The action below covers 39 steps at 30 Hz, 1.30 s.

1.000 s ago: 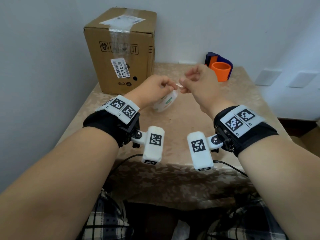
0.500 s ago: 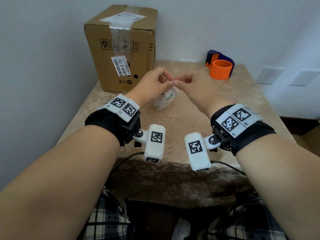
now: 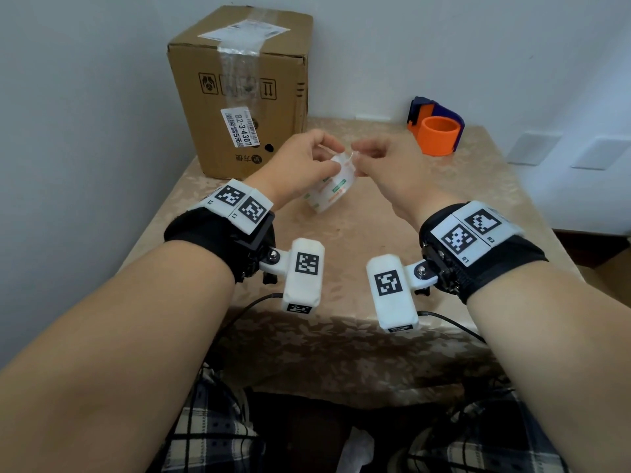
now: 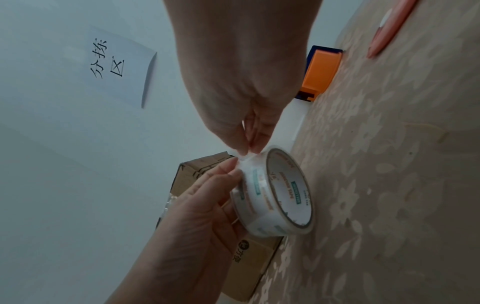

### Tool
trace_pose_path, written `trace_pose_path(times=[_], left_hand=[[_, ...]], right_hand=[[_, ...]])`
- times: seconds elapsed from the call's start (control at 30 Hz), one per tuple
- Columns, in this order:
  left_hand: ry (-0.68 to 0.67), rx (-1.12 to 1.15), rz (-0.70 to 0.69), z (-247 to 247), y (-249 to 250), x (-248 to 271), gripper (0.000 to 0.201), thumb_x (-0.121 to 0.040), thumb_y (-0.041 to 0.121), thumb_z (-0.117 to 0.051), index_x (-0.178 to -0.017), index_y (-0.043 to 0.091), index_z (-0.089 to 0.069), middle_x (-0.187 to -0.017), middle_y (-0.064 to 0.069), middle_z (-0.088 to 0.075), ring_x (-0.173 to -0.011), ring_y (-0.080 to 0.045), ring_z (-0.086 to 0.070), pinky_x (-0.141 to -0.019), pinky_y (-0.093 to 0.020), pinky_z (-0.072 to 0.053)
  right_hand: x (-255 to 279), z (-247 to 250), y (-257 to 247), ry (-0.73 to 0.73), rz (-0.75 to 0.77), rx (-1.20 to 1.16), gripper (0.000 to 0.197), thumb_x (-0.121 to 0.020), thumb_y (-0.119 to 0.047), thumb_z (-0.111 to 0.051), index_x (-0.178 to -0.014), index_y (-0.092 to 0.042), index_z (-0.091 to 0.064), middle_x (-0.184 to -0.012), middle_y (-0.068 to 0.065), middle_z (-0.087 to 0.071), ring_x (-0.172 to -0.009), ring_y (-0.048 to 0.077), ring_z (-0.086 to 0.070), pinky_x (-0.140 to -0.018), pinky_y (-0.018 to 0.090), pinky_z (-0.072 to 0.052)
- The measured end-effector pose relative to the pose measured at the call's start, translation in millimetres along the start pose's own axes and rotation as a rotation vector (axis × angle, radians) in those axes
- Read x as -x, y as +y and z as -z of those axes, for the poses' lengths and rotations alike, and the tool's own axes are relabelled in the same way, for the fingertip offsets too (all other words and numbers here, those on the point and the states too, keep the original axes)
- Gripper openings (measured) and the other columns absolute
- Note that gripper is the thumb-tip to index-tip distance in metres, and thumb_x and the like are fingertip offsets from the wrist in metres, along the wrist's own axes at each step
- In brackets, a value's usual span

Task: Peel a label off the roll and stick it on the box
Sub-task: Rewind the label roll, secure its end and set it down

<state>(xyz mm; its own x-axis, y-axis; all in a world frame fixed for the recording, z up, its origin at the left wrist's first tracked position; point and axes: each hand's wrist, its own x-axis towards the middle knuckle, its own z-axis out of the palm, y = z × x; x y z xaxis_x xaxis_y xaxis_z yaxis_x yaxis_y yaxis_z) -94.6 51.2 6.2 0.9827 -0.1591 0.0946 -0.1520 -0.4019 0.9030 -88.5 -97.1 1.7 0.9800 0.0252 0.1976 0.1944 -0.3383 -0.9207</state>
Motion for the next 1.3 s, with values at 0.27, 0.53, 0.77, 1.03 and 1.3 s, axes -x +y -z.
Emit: trace_pose_path(times=[0.27,0.53,0.77,1.03,1.3], left_hand=[[-0.024,-0.03,-0.013,-4,1,-1,0.025,-0.087,0.007,-0.061,-0.109,0.013,-0.052,-0.081,0.007,-0.068,-0.077,-0.003,-0.062,-0.074,-0.019,-0.047],[-0.047,-0.362,-0.048,-5,8,-2,0.021,-0.092,0.025,-0.057,-0.094,0.008,-0.069,-0.067,0.004,-0.058,-0.06,-0.006,-0.052,-0.054,-0.013,-0.038],[-0.025,-0.58,-0.04,-2,7,-4,0.028,-0.095,0.028,-0.051,-0.098,0.003,-0.065,-0.07,0.001,-0.055,-0.074,-0.019,-0.054,-0.058,-0.028,-0.037],[-0.037,-0.564,-0.096,-2,8,4,0.029,-0.095,0.027,-0.051,-0.1,0.001,-0.063,-0.084,-0.009,-0.061,-0.075,-0.022,-0.054,-0.058,-0.028,-0.036],[-0.17,-0.394,-0.081,-10,11,3,0.023,-0.095,0.018,-0.052,-0.111,0.003,-0.059,-0.096,-0.006,-0.064,-0.087,-0.018,-0.058,-0.074,-0.029,-0.047]], right_hand=[[-1,5,4,-0.012,0.084,0.349,0.021,-0.09,-0.012,-0.059,-0.106,-0.004,-0.07,-0.103,0.013,-0.071,-0.082,0.009,-0.055,-0.064,0.016,-0.039],[-1,7,4,0.044,0.197,0.421,0.02,-0.09,-0.012,-0.058,-0.1,-0.005,-0.073,-0.094,0.01,-0.073,-0.077,0.01,-0.059,-0.058,0.005,-0.034],[2,3,4,0.016,0.151,0.238,0.017,-0.089,-0.011,-0.06,-0.098,-0.003,-0.072,-0.073,-0.004,-0.063,-0.049,-0.012,-0.054,-0.067,0.022,-0.051],[1,10,-1,-0.11,0.05,0.257,0.024,-0.096,-0.009,-0.048,-0.112,-0.007,-0.066,-0.074,0.0,-0.058,-0.059,0.009,-0.051,-0.067,0.024,-0.047],[-2,20,7,-0.019,0.029,0.135,0.02,-0.092,-0.004,-0.052,-0.103,0.005,-0.066,-0.07,0.008,-0.063,-0.055,0.01,-0.056,-0.053,0.012,-0.052]])
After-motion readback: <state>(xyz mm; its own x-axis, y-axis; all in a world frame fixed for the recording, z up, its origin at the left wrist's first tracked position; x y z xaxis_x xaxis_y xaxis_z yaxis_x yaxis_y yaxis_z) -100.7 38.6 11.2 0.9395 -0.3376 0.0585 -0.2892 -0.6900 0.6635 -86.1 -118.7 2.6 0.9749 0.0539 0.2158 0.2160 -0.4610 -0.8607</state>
